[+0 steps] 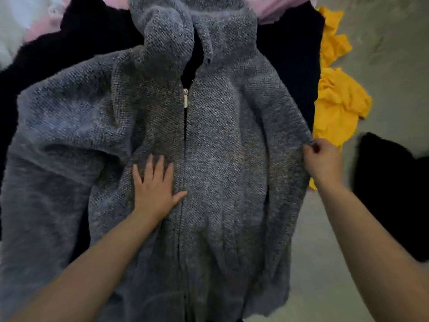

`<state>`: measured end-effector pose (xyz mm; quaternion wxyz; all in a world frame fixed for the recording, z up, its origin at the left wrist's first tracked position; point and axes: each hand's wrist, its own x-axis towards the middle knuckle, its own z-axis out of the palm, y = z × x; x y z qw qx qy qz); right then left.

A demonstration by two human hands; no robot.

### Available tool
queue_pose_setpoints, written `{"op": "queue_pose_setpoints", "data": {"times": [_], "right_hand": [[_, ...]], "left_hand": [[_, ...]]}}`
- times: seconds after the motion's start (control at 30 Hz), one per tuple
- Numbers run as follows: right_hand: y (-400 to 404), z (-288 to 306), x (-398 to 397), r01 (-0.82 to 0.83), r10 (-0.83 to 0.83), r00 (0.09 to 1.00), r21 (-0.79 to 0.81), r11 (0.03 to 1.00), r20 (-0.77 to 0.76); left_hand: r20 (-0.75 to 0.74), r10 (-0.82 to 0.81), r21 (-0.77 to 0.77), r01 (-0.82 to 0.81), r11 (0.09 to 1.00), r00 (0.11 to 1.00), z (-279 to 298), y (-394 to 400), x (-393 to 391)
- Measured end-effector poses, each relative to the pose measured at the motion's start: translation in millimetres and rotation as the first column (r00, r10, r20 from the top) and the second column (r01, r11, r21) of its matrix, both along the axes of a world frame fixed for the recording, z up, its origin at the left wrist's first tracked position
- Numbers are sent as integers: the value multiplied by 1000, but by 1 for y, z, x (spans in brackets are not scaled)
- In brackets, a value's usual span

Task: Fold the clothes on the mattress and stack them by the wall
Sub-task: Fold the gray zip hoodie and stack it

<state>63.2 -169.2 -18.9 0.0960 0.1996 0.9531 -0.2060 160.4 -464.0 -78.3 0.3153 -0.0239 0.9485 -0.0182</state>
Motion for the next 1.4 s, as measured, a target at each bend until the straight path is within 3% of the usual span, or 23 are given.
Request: {"op": "queue_pose_setpoints", "data": {"times": [0.1,0.2,0.43,0.57,0.7,0.8,0.93,1.13,1.27,1.4], "right_hand": [[57,21,-35,76,-76,995,3,997,57],[91,37,-84,44,-48,998,74,996,47],[88,32,-142,-6,-1,1000,417,909,18],[65,-5,-89,-186,183,982,341,921,44],[33,-36,7,-280,296,953,176,944,-70],[15,-45,96,-151,151,988,-43,988,-19],[4,-54,186,-41,82,951,-142,989,298],[6,-43,219,157,-25,953,-424,892,301],[20,-21,238,221,-141,963,-373,901,229],[30,-6,255,280,-265,956,-120,952,129]], "left_hand": [[-142,124,191,-96,977,982,10,31,-17],[-259,51,332,39,942,964,23,85,-42],[-97,-55,268,79,960,994,1,127,-53],[-125,-122,224,148,963,985,-4,110,-33],[-114,-135,292,163,942,984,-4,100,2],[-77,-132,353,151,923,988,-3,91,33],[-1,-190,330,179,927,982,-2,78,74],[30,-246,269,229,936,969,-3,60,104],[60,-213,217,196,956,975,0,46,121],[98,-255,267,221,938,962,4,39,131]]}}
